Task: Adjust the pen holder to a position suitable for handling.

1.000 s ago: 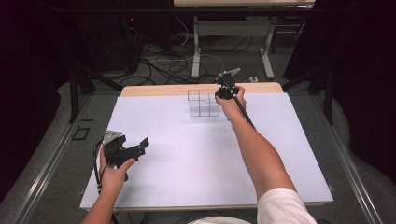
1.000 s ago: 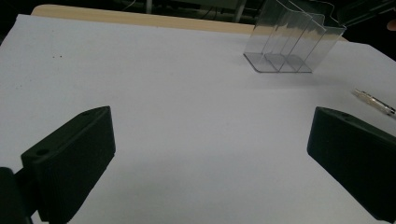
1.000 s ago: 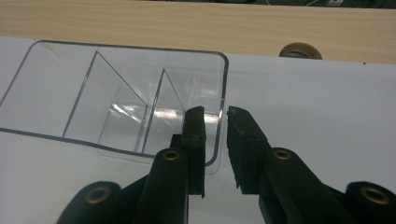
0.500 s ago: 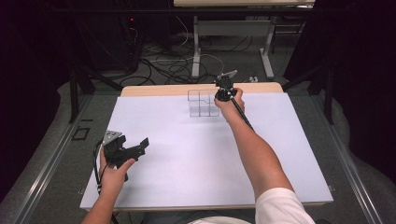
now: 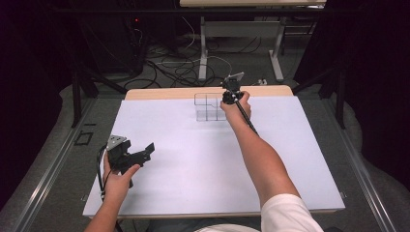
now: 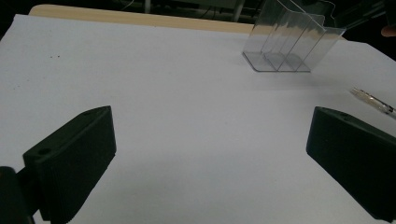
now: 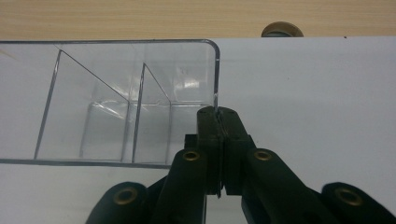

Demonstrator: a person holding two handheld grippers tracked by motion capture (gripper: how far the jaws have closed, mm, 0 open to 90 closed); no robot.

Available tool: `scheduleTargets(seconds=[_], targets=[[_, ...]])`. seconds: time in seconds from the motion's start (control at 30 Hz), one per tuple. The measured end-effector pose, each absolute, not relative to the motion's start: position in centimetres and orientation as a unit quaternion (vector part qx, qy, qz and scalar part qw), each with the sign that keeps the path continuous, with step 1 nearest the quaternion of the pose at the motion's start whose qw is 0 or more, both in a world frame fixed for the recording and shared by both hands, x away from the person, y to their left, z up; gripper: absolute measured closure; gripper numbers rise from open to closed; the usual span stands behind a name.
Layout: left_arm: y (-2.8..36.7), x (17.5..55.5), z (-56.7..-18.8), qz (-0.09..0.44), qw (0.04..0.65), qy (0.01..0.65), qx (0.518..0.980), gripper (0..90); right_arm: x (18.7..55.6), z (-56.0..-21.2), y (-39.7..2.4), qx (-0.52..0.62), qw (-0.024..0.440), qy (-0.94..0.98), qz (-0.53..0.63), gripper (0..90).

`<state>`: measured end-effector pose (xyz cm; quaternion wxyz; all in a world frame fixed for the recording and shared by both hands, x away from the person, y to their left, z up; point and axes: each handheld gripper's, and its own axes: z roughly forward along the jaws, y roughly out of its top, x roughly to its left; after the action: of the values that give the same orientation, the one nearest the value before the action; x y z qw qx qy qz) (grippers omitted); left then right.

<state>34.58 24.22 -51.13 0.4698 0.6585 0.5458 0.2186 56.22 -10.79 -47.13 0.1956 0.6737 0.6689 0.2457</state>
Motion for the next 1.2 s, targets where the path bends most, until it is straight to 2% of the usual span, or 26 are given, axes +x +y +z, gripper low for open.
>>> scheduleTargets(seconds=[0.5, 1.2], targets=[[24.0, 34.7, -51.1, 0.217, 0.469, 0.546, 0.659, 1.5, 54.2, -46.8, -11.0, 0.668, 0.182, 0.678, 0.246, 89.4], [23.4, 34.9, -51.3, 0.217, 0.463, 0.542, 0.667, 1.5, 47.7, -46.5, -14.1, 0.654, 0.145, 0.692, 0.268, 88.6]])
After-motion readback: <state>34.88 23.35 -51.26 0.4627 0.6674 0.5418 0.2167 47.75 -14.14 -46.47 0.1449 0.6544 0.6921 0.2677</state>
